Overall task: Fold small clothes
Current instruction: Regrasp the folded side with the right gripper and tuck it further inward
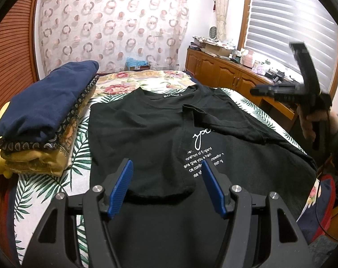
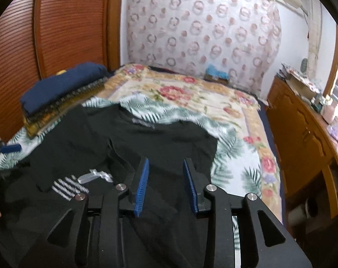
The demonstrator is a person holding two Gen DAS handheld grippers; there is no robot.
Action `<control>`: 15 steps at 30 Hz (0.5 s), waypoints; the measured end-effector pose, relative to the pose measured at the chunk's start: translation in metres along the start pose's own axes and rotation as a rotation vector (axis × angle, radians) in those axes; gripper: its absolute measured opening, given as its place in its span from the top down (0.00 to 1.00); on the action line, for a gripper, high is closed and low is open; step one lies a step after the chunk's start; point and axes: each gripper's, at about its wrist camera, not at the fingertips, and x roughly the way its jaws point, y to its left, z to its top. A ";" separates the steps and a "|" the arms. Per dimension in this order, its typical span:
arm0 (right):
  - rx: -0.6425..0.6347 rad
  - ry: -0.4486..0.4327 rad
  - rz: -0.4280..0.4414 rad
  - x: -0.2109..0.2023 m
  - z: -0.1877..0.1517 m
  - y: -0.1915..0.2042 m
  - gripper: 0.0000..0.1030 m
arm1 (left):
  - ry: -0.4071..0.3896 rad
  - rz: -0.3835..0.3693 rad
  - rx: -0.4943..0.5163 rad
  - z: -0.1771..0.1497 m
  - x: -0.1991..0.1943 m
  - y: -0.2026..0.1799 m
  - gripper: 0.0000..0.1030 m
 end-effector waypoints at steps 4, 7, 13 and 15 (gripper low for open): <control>0.013 0.058 0.004 0.016 -0.022 -0.001 0.69 | 0.001 0.001 0.003 0.000 0.000 0.000 0.38; 0.024 0.089 0.017 0.028 -0.035 0.001 0.68 | 0.000 0.002 0.001 0.000 -0.001 0.000 0.38; 0.033 0.173 0.030 0.054 -0.055 0.006 0.66 | 0.006 0.006 -0.002 -0.001 0.000 0.002 0.38; 0.046 0.186 0.026 0.058 -0.059 0.005 0.66 | 0.007 0.007 -0.003 0.000 0.000 0.002 0.39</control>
